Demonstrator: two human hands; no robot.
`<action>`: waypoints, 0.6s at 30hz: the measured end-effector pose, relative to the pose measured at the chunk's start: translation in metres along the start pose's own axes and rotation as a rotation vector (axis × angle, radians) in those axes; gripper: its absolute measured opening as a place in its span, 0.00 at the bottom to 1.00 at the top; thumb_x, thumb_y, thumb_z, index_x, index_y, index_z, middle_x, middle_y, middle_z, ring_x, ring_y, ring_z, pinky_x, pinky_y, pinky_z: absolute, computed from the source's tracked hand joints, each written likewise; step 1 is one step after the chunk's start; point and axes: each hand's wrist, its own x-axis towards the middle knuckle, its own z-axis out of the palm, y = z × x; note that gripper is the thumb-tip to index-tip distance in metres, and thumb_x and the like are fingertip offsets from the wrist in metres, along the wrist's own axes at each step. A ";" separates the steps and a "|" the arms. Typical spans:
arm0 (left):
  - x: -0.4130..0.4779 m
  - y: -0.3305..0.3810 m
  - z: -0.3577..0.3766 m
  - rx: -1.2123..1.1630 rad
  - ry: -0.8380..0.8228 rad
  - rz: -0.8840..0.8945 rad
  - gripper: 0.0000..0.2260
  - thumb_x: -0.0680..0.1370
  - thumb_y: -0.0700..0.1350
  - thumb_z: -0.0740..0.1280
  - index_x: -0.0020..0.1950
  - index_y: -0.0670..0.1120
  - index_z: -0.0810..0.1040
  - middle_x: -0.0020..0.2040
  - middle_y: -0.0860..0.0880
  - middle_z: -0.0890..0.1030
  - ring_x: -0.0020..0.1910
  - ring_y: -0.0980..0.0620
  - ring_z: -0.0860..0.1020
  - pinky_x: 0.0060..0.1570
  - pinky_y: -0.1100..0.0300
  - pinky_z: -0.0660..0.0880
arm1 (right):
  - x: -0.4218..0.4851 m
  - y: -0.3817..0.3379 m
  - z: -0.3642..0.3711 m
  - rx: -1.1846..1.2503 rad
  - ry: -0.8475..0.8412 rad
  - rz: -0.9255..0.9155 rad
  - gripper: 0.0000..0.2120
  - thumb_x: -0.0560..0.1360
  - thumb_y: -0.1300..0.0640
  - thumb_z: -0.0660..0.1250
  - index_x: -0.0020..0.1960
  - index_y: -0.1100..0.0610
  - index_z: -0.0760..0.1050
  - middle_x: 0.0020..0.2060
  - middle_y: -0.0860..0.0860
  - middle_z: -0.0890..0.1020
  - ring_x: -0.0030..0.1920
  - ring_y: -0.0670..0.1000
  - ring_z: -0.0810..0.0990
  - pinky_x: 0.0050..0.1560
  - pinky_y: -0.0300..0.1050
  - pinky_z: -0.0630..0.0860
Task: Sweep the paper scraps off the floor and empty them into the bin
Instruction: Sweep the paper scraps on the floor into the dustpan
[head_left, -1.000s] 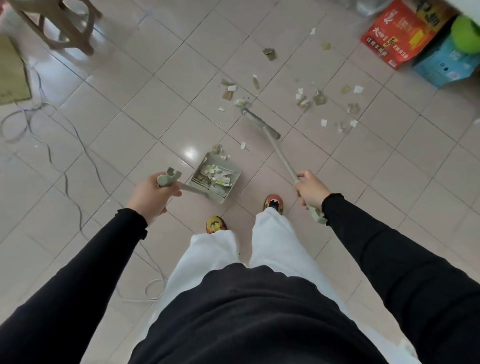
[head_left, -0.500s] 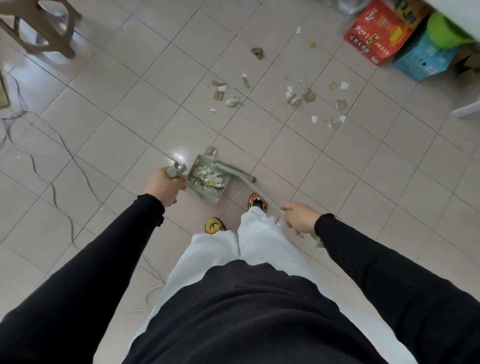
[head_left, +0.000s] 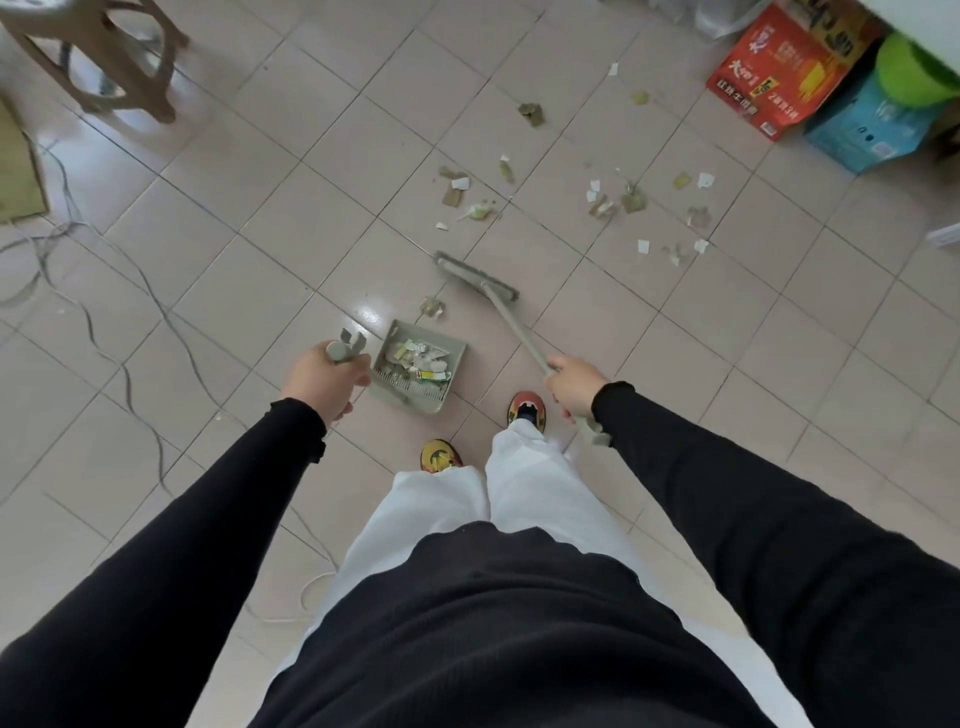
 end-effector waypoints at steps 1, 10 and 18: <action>0.001 0.001 -0.002 0.015 -0.007 0.002 0.08 0.79 0.47 0.67 0.55 0.45 0.78 0.48 0.42 0.86 0.25 0.49 0.68 0.28 0.62 0.67 | 0.008 -0.008 0.003 -0.029 -0.022 0.014 0.20 0.79 0.65 0.52 0.69 0.60 0.71 0.34 0.54 0.74 0.27 0.52 0.72 0.28 0.45 0.70; 0.006 0.006 -0.005 0.060 -0.032 0.026 0.08 0.81 0.46 0.66 0.55 0.42 0.78 0.50 0.40 0.85 0.28 0.49 0.70 0.29 0.61 0.69 | -0.049 0.029 -0.023 0.020 -0.214 0.056 0.23 0.78 0.61 0.56 0.72 0.51 0.69 0.35 0.52 0.74 0.23 0.47 0.68 0.21 0.38 0.65; 0.009 0.007 -0.007 0.054 -0.024 0.055 0.05 0.81 0.45 0.66 0.51 0.44 0.77 0.53 0.38 0.84 0.30 0.49 0.70 0.29 0.60 0.69 | -0.023 -0.002 0.010 0.008 -0.087 0.018 0.20 0.79 0.63 0.52 0.68 0.61 0.71 0.38 0.54 0.73 0.27 0.52 0.71 0.29 0.45 0.69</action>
